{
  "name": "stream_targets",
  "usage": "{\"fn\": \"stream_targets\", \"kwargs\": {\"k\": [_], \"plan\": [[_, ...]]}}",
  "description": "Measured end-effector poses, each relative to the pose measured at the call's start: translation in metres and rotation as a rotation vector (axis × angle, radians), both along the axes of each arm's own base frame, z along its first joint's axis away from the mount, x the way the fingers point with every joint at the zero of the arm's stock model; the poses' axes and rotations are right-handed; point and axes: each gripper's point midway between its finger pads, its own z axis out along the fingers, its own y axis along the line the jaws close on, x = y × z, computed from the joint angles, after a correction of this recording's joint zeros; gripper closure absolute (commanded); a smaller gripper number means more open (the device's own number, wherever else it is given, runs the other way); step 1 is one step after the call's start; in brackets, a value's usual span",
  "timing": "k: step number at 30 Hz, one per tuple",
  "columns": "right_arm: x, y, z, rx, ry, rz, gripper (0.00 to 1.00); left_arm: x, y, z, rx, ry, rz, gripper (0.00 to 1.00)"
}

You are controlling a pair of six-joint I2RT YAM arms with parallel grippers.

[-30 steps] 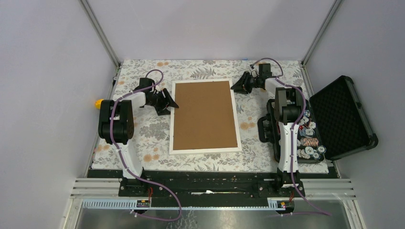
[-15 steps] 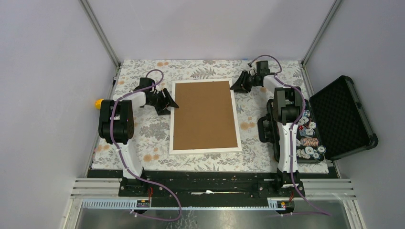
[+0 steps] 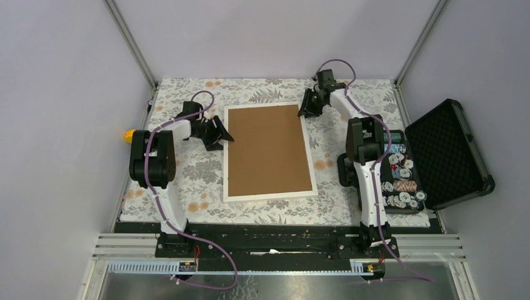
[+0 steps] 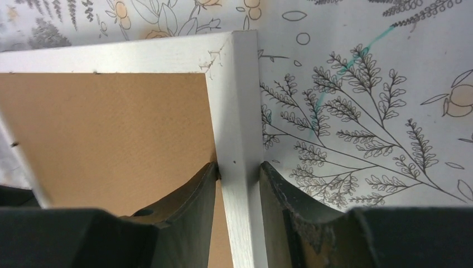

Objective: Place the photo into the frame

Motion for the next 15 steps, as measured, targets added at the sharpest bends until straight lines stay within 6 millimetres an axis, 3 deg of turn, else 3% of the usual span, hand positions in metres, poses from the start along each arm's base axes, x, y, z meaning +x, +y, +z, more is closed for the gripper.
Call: {"fn": "stream_targets", "kwargs": {"k": [8,11,15], "plan": [[0.007,0.008,0.002,-0.285,-0.035,-0.012,0.57,0.0,0.0,0.0,-0.001,-0.001,-0.001,0.36],[0.012,0.011,0.006,-0.393,-0.075,-0.006,0.45,0.0,0.0,0.0,-0.001,-0.001,-0.001,0.34],[0.006,0.024,0.008,-0.389,-0.082,0.031,0.25,0.0,-0.001,0.001,-0.003,-0.002,-0.004,0.28]]}}
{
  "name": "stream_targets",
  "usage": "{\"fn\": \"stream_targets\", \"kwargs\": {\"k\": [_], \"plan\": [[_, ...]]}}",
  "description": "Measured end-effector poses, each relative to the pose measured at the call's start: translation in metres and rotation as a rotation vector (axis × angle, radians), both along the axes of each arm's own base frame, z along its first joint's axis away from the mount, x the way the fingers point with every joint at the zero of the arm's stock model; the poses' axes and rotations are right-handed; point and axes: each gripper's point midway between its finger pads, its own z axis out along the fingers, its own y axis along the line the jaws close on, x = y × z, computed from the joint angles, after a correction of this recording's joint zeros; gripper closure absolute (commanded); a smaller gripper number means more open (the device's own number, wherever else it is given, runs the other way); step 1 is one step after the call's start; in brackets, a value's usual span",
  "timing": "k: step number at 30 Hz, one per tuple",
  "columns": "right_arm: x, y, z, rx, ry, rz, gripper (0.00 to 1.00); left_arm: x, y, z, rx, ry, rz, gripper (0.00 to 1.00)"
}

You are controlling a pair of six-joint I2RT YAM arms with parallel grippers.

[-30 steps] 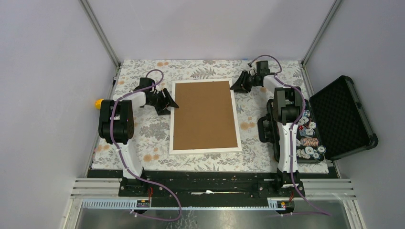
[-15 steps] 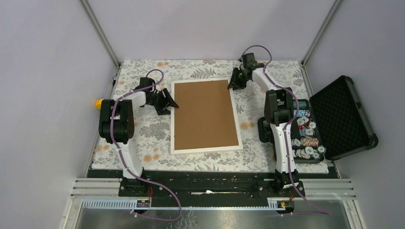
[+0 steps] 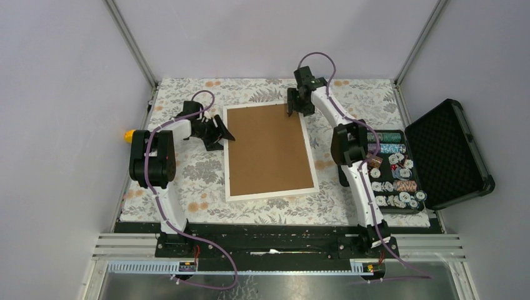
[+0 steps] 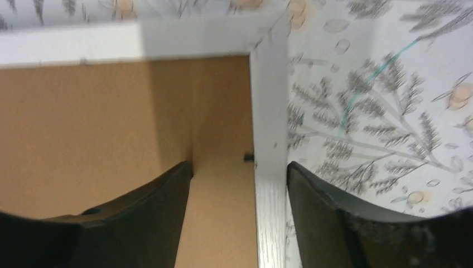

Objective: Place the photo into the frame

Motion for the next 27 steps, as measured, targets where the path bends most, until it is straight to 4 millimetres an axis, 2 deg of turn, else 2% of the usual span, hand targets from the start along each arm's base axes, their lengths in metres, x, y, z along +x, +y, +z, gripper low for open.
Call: {"fn": "stream_targets", "kwargs": {"k": [2,5,7,9,12,14,17,22,25,27], "plan": [[-0.009,0.004,0.001,0.046,0.027,0.019,0.23,0.0,-0.001,0.001,0.001,-0.005,-0.006,0.26],[-0.032,-0.002,0.014,0.132,0.088,0.019,0.21,0.0,-0.003,0.003,0.011,-0.014,-0.016,0.25],[-0.051,-0.008,0.034,0.217,0.117,0.007,0.22,-0.001,-0.004,0.004,0.015,-0.017,-0.017,0.25],[-0.068,-0.018,0.057,0.302,0.115,-0.001,0.29,-0.001,-0.004,0.004,0.016,-0.019,-0.019,0.25],[-0.094,-0.042,0.095,0.446,0.076,-0.019,0.34,-0.001,-0.004,0.004,0.016,-0.019,-0.019,0.25],[-0.103,-0.055,0.105,0.517,0.043,-0.035,0.4,-0.001,-0.004,0.005,0.015,-0.019,-0.02,0.25],[-0.119,-0.06,0.091,0.595,0.064,-0.043,0.45,-0.001,-0.004,0.005,0.014,-0.019,-0.02,0.25],[-0.141,-0.056,0.037,0.651,0.186,-0.063,0.53,-0.001,-0.004,0.004,0.012,-0.019,-0.021,0.25],[-0.144,-0.059,0.017,0.681,0.224,-0.086,0.55,-0.002,-0.004,0.004,0.011,-0.023,-0.021,0.25],[-0.14,-0.06,0.008,0.699,0.226,-0.091,0.59,-0.002,-0.004,0.005,0.011,-0.027,-0.021,0.25]]}}
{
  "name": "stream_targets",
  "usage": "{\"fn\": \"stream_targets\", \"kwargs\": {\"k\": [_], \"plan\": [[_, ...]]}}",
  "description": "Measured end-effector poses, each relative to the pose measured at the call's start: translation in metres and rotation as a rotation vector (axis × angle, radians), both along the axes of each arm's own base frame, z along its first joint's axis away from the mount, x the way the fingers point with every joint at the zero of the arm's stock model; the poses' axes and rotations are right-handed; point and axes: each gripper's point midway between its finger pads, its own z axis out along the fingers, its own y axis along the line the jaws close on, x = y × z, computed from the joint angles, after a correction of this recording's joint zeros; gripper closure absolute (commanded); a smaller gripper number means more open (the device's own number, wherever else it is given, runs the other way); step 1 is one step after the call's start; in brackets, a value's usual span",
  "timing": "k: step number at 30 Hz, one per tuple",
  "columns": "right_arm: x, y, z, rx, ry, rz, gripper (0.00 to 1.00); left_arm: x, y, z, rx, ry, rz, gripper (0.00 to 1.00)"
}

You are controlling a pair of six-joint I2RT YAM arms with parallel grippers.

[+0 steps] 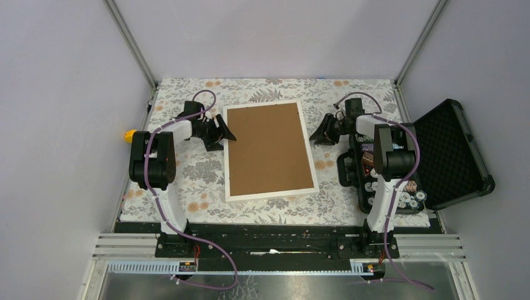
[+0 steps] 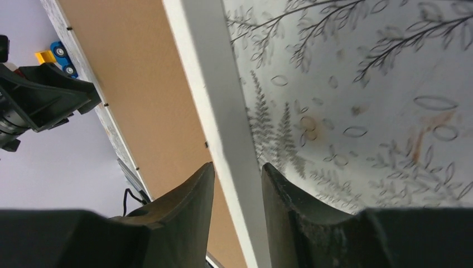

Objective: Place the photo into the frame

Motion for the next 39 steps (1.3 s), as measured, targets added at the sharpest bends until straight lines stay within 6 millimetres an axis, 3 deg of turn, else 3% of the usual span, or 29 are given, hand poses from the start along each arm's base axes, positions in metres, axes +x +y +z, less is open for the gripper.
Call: {"fn": "stream_targets", "kwargs": {"k": [6,13,19,26,33,39], "plan": [[0.007,0.001,-0.019,0.034,0.014,-0.001,0.62,0.0,0.0,0.0,0.0,-0.001,0.0,0.26],[0.012,0.003,-0.019,0.07,-0.001,0.012,0.59,0.0,0.0,0.0,-0.001,-0.001,0.0,0.26],[0.017,0.005,-0.014,0.085,-0.028,0.003,0.54,0.0,0.0,0.0,0.0,-0.001,0.0,0.26],[0.021,0.007,0.006,0.098,-0.074,0.003,0.61,0.0,0.0,0.0,-0.002,-0.001,0.0,0.26],[0.006,0.018,-0.015,0.064,-0.025,0.061,0.64,0.0,0.0,0.0,-0.003,0.001,0.001,0.26],[0.007,0.018,-0.015,0.058,-0.02,0.072,0.66,0.0,0.0,0.0,-0.003,0.001,0.002,0.27]]}}
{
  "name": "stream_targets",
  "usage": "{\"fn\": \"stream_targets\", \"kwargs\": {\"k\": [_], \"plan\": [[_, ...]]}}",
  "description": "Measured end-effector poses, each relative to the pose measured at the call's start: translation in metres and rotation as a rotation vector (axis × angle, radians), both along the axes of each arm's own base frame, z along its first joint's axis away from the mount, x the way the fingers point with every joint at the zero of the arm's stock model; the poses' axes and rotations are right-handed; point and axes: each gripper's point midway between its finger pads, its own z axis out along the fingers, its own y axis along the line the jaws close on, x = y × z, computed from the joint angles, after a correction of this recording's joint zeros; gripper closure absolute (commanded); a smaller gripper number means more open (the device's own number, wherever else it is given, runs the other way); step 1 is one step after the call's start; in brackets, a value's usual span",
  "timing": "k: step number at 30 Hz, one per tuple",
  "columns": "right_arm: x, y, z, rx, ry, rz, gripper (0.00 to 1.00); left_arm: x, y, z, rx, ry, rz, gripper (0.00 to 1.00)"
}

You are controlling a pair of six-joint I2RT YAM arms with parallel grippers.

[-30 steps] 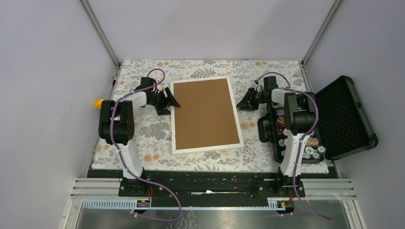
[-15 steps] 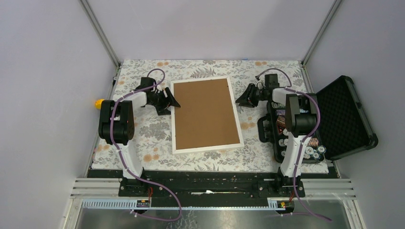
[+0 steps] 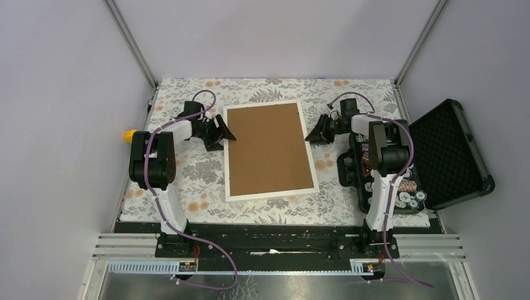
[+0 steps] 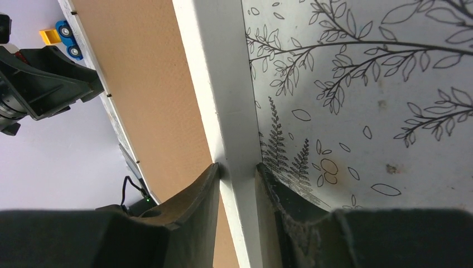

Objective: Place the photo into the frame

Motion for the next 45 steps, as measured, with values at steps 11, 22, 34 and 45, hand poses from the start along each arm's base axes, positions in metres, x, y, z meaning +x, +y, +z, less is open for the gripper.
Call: {"fn": "stream_targets", "kwargs": {"k": [11,22,34,45], "plan": [[0.0,0.002,-0.001,-0.03,0.009,0.021,0.63,0.0,0.0,0.0,0.0,0.0,0.0,0.27],[0.006,0.011,-0.001,-0.13,-0.026,0.048,0.63,0.002,0.005,-0.001,0.014,-0.002,0.013,0.27],[0.017,0.021,-0.002,-0.465,-0.053,0.079,0.68,0.004,0.009,-0.001,0.032,-0.008,0.024,0.27],[0.019,0.023,0.003,-0.946,-0.129,0.095,0.48,0.004,0.01,-0.001,0.036,-0.011,0.026,0.24]]}}
